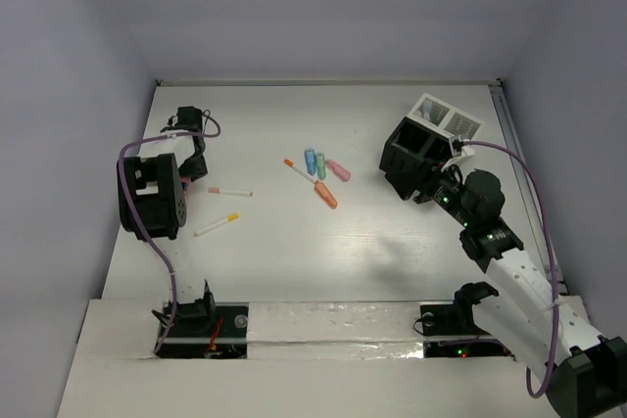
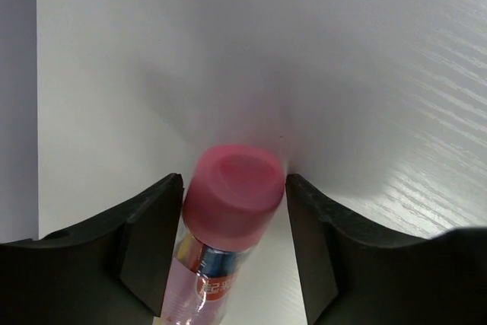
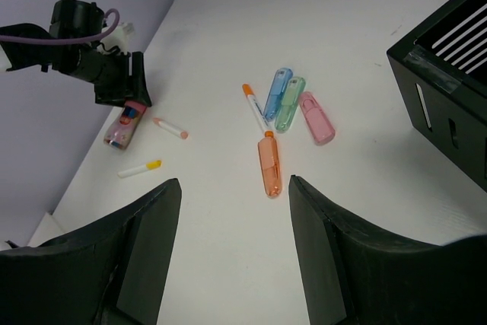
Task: Sort the stationery into containers
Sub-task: Pick up the stationery from the center of the board.
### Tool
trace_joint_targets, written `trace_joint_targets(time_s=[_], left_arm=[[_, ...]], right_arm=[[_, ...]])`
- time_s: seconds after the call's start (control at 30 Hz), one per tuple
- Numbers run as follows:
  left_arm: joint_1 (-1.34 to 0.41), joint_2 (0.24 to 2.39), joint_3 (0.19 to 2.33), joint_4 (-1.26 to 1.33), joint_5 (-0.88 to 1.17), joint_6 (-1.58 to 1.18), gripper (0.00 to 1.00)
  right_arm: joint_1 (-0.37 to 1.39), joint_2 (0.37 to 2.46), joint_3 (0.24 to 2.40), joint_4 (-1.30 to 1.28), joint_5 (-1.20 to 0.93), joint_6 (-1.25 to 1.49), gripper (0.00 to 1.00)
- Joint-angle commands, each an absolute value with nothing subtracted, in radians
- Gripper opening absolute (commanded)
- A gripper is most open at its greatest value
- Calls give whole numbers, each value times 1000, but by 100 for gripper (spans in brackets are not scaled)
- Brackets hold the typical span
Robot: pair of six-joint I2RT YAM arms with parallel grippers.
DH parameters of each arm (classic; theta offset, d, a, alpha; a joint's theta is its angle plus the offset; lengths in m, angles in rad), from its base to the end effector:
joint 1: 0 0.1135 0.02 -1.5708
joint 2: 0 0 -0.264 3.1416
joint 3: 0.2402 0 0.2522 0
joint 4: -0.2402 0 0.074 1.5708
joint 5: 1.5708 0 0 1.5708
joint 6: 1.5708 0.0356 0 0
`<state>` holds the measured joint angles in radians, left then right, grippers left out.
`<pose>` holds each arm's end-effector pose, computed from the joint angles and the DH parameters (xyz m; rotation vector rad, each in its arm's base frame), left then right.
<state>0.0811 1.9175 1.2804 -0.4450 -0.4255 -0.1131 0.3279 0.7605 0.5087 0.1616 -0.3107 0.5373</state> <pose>0.3898 0.0464 0.1703 -0.3908 2.5703 0.5504 0.1748 0.0710 0.2828 -0.0650 1.7376 0.9040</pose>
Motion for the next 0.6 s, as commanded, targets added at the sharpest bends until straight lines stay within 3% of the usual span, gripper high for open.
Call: trace_joint_targets(time_s=[0.0,0.13,0.23,0.33,0.57], left_arm=[[91,1939,1311,-462,-439,-104,51],[100,1936,1309,-460,-454,-107,38],[100,1927,1302,-459,-460,-112,14],[109,1916,1315,-477,-483,-118,0],[109,1819,1367,-497,-506,-126,0]], right_arm=[[330,758,522,173,-311,520,65],[330,770,523,169,-310,520,65],[330,770,525,169,-307,518,65],[330,772,525,169,-304,518,65],[330,772,532,158,-301,514,65]])
